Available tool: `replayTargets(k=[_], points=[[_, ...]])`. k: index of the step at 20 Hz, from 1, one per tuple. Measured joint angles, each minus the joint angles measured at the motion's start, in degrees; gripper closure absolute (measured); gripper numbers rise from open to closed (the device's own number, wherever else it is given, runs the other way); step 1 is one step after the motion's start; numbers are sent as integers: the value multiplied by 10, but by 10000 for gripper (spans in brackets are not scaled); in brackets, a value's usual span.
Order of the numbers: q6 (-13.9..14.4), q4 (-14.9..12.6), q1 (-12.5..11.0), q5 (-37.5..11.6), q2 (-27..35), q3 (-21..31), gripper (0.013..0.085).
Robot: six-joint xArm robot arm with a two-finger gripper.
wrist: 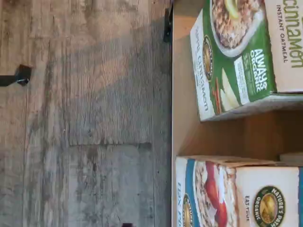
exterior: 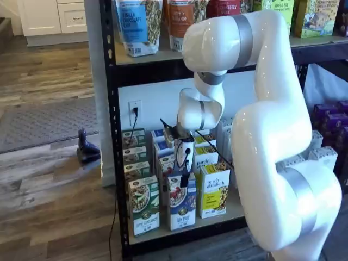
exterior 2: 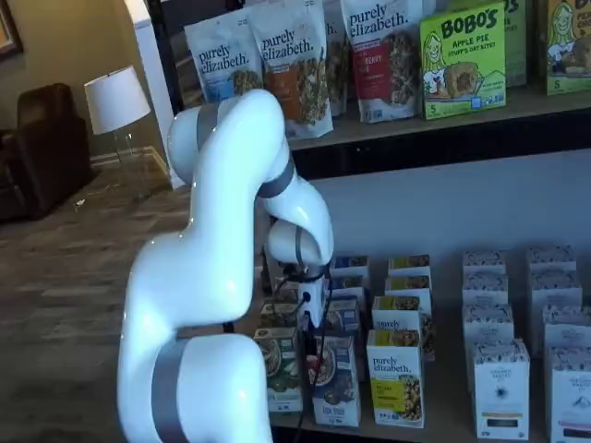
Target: Pick up the blue and white box that is on the bottom shelf, the second box from the left
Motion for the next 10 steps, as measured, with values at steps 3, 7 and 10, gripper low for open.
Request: replayTargets(k=[3, 7, 10], points=[[39, -46, -3, 27, 10, -23, 130], [36, -45, -4, 20, 23, -38, 130], [31, -40, -4, 6, 35, -47, 130]])
